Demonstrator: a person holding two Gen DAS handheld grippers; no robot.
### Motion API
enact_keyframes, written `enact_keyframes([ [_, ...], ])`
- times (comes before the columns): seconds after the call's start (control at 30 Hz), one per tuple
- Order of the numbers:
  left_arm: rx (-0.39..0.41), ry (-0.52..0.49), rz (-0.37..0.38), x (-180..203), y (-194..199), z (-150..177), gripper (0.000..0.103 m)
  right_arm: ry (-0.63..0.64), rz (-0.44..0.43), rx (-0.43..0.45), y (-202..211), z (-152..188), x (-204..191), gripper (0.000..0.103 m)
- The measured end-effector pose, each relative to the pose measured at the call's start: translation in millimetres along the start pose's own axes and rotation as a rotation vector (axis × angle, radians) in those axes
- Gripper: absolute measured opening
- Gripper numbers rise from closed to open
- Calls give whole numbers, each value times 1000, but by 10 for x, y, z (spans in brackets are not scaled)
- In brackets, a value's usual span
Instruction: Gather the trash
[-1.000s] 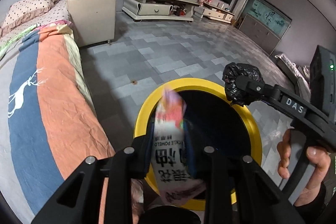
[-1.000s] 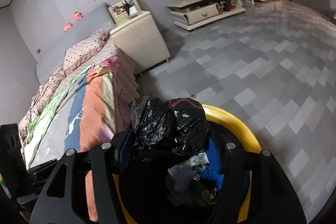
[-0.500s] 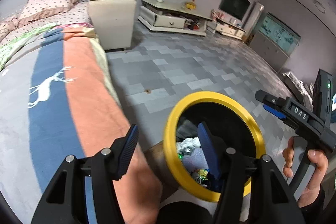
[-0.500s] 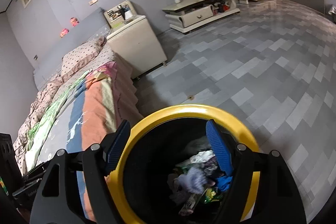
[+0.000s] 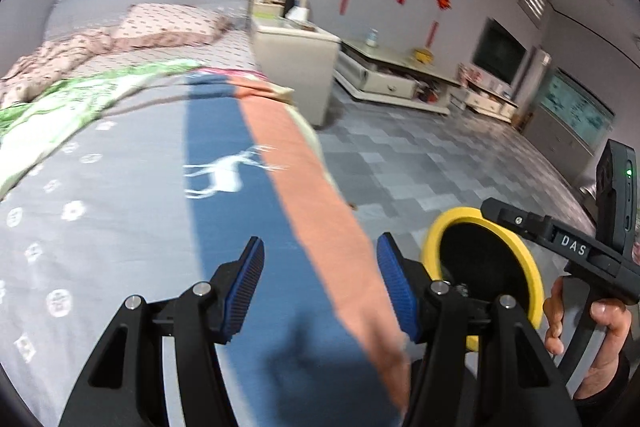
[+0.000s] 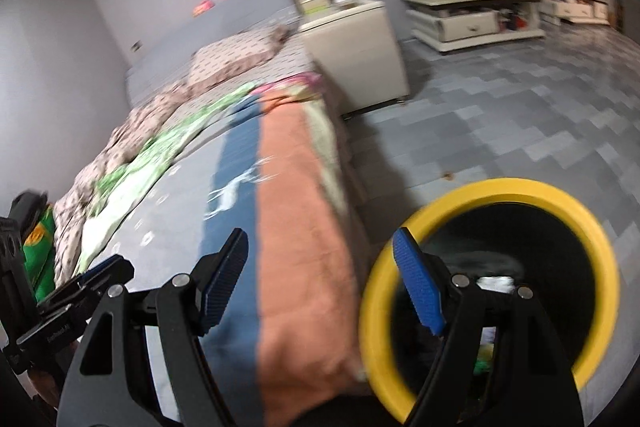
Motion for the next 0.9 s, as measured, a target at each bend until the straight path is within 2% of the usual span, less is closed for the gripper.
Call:
enact_keyframes([
  [0.13,61,21,-77,-395,378,8,60,63,-54,-14,-115,33,-622,73],
  [0.2,87,29,-100,-487,541,23,63,95,-66,-9,-142,55,-895,77],
  [0.4,196,45,-165,-792,1088,67,77,161,-42,70,-58,112,-1566,87],
  [0.53,278,56,-197,-908,1457,98,87,189,-24,126,73,150,-1812,95],
  [0.77,384,57,-220,-924,1893,165,95,234,7,205,235,288,-2122,95],
  [0.9,414,45,-233,-883,2010,222,95,240,45,212,240,410,-2154,95],
])
Point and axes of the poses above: each gripper's, at about its wrist camera, not at the fingertips, and y roughly against the way its jaws point, x to its right, z to its underside, the point moved 8 cm from there along -y, roughly the way its jaws point, and after that the axes turned 4 degrees about z, right-handed, at the moved point
